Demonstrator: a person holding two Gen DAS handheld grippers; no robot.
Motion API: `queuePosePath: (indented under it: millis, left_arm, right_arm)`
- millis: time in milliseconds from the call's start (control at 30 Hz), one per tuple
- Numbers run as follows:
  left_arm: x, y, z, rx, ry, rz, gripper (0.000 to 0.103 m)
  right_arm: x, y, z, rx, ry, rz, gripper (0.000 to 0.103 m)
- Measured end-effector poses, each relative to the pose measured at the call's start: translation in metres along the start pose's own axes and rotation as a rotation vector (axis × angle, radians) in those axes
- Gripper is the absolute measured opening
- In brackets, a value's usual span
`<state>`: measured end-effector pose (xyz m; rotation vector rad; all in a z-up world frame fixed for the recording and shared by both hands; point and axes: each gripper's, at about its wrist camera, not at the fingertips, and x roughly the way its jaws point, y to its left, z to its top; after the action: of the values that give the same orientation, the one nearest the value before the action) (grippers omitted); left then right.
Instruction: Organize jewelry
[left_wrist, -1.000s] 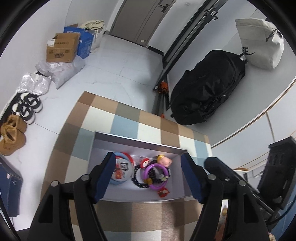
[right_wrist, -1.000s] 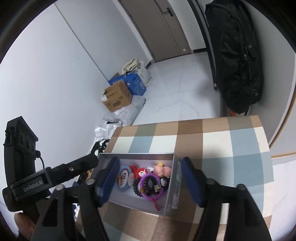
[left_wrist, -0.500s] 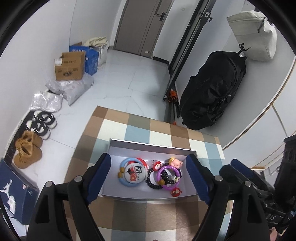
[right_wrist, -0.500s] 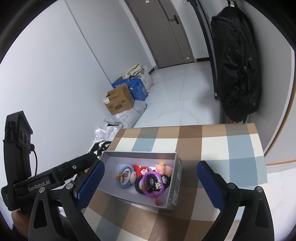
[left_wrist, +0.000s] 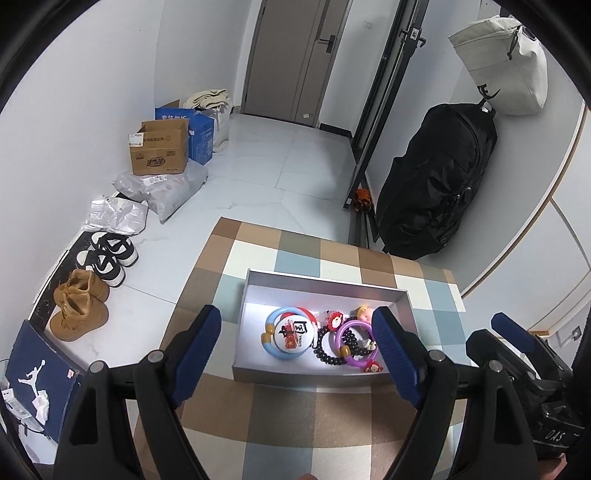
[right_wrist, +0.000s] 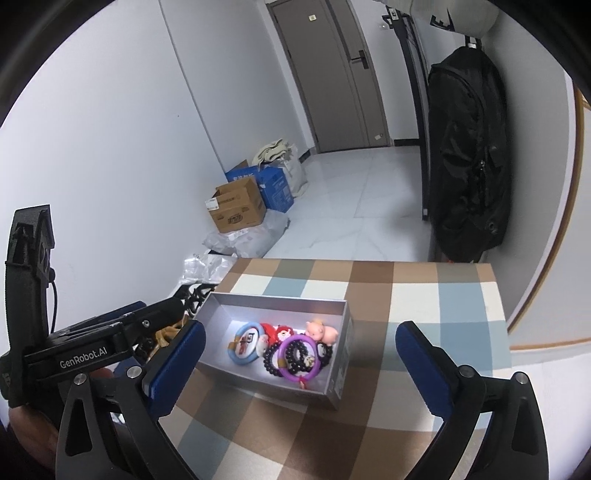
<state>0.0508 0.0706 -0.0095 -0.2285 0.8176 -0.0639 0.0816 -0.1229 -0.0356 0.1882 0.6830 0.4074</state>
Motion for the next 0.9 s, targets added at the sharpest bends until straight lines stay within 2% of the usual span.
queuePosePath:
  millis: [433,900]
  left_arm:
    - [-0.0066,-0.0029,-0.0068,0.013,-0.025,0.024,0.080]
    - [-0.0062,-0.0031,-0.0069,0.001,-0.011,0.014,0.080]
  right_arm:
    - [-0.0099,0.0049,-0.0071,-0.020,-0.009,-0.010,0.103]
    - [-0.0106,0.0025,-0.0079,-0.014,-0.004,-0.017,0.103]
